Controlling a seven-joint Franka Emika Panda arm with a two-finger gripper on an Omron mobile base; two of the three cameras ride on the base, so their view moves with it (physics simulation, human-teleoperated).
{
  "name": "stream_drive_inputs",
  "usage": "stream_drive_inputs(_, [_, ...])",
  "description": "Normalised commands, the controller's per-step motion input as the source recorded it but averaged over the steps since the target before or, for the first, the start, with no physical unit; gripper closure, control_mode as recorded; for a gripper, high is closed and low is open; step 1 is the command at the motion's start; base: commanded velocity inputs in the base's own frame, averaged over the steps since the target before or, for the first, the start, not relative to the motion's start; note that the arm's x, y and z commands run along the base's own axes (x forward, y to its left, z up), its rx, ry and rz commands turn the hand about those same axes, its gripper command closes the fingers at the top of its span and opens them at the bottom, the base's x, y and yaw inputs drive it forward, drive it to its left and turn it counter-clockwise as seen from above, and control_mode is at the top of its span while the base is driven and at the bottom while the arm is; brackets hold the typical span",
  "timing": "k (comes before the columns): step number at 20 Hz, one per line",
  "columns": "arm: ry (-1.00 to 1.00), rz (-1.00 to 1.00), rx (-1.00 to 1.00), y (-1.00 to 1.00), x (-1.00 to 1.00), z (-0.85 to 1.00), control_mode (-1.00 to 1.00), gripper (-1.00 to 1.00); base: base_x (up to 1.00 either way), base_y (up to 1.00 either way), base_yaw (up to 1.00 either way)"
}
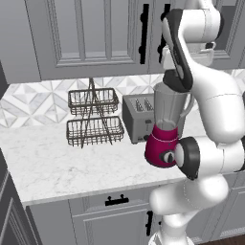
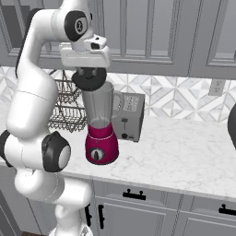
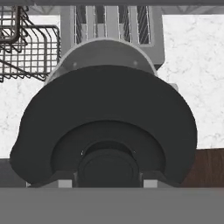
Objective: Close the lid blender by securely placing the lid on top.
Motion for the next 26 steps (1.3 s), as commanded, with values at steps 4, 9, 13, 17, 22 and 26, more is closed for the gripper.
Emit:
stream_drive_inputs(4, [0.07,0.0,0.0,0.0,0.0,-0.27,-1.0,1.0,0.0,0.0,0.0])
stream_drive_inputs(9, [0.01,0.0,0.0,0.0,0.0,-0.57,-1.0,1.0,0.0,0.0,0.0])
stream_drive_inputs(13, [0.0,0.0,0.0,0.0,0.0,-0.47,-1.0,1.0,0.0,0.0,0.0])
stream_drive_inputs(17, [-0.05,0.0,0.0,0.0,0.15,-0.12,-1.0,1.0,0.0,0.0,0.0])
stream_drive_inputs(22, [-0.08,0.0,0.02,0.0,0.23,-0.04,-1.0,1.0,0.0,0.0,0.0])
stream_drive_inputs(26, [-0.07,0.0,0.01,0.0,0.25,-0.04,-1.0,1.0,0.0,0.0,0.0])
